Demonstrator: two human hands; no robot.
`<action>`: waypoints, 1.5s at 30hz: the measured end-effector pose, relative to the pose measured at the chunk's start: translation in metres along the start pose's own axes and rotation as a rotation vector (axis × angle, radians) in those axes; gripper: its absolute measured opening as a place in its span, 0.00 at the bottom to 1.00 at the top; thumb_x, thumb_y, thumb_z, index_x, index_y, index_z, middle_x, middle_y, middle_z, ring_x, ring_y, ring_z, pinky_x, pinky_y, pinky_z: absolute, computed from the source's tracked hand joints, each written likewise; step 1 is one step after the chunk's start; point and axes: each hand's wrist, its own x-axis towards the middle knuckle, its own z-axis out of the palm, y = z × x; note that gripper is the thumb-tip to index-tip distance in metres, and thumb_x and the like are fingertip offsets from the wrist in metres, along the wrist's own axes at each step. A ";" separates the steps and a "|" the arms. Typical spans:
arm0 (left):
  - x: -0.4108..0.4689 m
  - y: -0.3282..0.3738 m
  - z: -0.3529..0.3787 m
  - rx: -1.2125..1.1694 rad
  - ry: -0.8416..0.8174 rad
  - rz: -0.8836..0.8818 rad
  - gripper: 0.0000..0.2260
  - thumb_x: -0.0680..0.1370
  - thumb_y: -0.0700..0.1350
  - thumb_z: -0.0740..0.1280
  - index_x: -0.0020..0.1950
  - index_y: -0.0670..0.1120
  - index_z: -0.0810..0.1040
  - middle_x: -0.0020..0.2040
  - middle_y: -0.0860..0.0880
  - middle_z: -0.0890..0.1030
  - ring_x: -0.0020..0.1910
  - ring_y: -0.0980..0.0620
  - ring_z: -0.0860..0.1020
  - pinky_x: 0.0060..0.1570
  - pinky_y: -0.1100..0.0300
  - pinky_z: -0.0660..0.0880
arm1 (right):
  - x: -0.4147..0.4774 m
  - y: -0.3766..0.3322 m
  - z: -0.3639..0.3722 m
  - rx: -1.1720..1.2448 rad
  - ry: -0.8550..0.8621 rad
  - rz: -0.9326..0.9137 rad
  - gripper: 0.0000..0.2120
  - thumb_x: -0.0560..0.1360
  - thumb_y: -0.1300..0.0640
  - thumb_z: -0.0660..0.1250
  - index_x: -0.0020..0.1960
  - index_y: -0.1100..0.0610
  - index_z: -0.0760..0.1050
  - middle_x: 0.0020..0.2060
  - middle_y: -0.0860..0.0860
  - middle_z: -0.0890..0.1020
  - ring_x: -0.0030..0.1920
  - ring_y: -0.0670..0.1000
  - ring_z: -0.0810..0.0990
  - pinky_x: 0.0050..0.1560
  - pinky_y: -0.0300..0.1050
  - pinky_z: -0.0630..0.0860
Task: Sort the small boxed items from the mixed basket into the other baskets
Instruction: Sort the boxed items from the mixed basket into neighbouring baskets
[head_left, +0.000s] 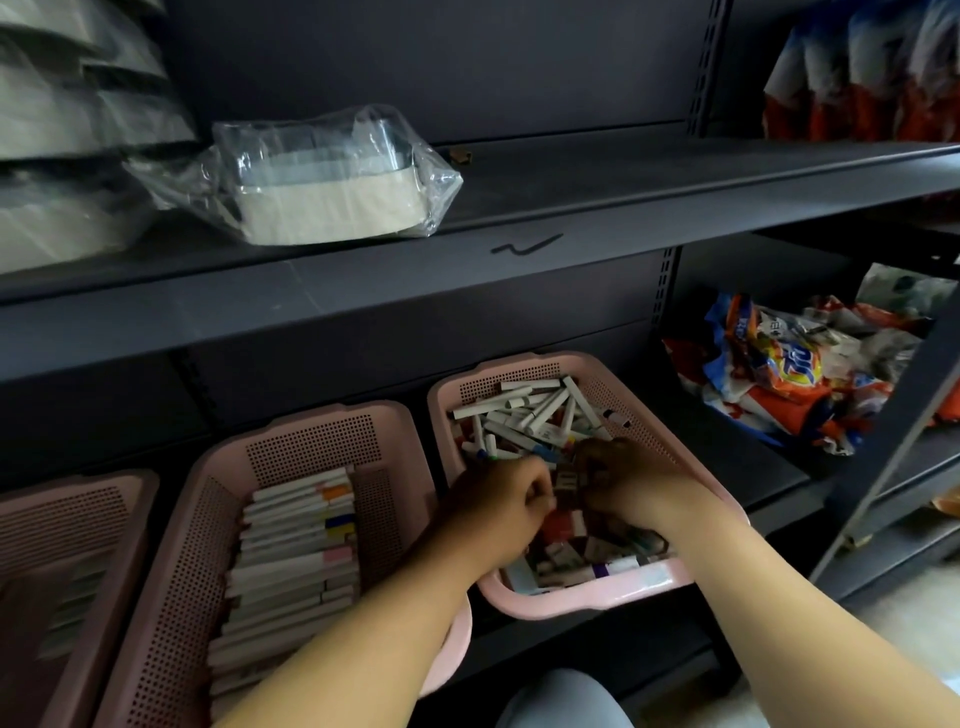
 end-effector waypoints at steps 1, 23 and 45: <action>0.000 0.000 0.000 0.022 -0.018 0.002 0.02 0.82 0.54 0.68 0.51 0.58 0.77 0.46 0.58 0.80 0.46 0.57 0.79 0.41 0.60 0.72 | -0.001 -0.001 -0.001 0.005 0.005 -0.002 0.18 0.72 0.51 0.73 0.61 0.45 0.78 0.54 0.47 0.82 0.54 0.49 0.81 0.57 0.46 0.78; 0.049 0.015 0.039 0.663 -0.195 0.022 0.14 0.85 0.42 0.62 0.70 0.48 0.78 0.66 0.44 0.80 0.64 0.43 0.79 0.64 0.47 0.77 | -0.014 -0.023 -0.015 -0.034 0.063 0.080 0.19 0.79 0.43 0.64 0.69 0.42 0.70 0.68 0.49 0.74 0.66 0.53 0.73 0.60 0.47 0.69; 0.020 0.002 -0.033 0.190 0.149 0.177 0.08 0.75 0.54 0.73 0.51 0.54 0.80 0.48 0.57 0.81 0.47 0.56 0.80 0.47 0.59 0.78 | -0.036 -0.022 -0.039 0.350 0.332 -0.073 0.11 0.73 0.46 0.71 0.52 0.34 0.75 0.57 0.42 0.77 0.53 0.46 0.78 0.54 0.46 0.76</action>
